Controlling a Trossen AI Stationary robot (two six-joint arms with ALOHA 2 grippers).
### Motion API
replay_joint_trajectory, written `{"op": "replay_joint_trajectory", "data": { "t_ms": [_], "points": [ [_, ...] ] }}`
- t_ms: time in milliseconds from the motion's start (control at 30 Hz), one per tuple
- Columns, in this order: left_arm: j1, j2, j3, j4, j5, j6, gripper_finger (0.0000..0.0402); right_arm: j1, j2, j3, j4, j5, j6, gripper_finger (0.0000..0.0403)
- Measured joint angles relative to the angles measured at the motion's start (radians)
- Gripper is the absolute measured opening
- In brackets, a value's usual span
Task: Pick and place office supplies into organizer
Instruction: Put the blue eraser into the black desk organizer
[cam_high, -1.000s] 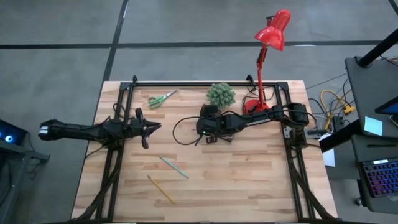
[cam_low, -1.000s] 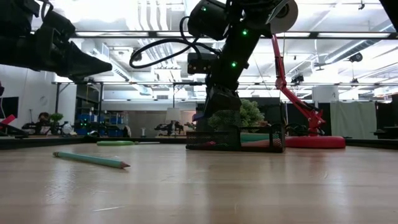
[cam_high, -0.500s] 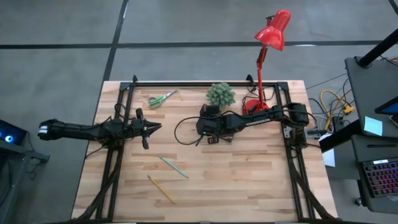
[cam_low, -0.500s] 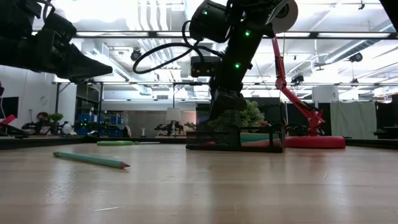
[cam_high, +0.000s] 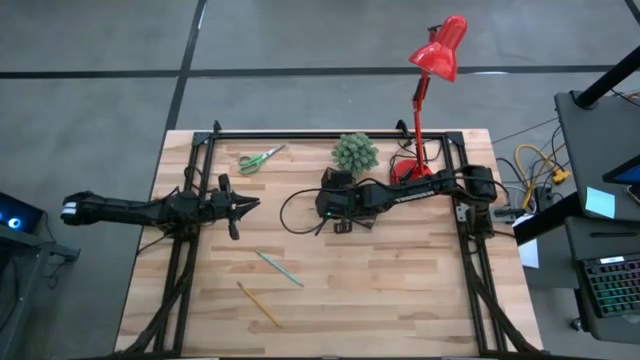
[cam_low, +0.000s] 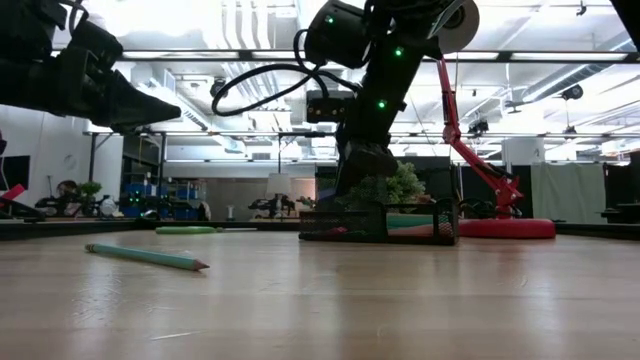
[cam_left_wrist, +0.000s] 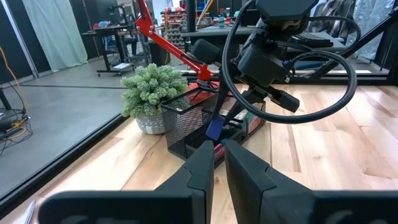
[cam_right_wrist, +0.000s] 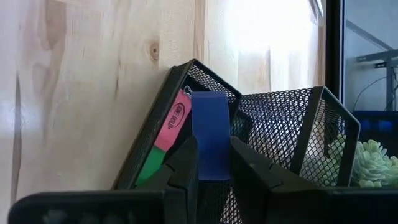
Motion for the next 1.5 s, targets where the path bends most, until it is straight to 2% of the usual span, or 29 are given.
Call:
{"op": "replay_joint_trajectory", "data": {
  "t_ms": [1100, 1500],
  "points": [
    [0.000, -0.002, -0.001, 0.000, 0.000, 0.000, 0.0026, 0.000, 0.000, 0.000, -0.036, 0.000, 0.027, 0.0070],
    [0.000, 0.000, -0.001, 0.000, 0.000, 0.000, 0.0026, 0.000, 0.001, 0.000, -0.057, 0.000, 0.093, 0.0070]
  ]
}}
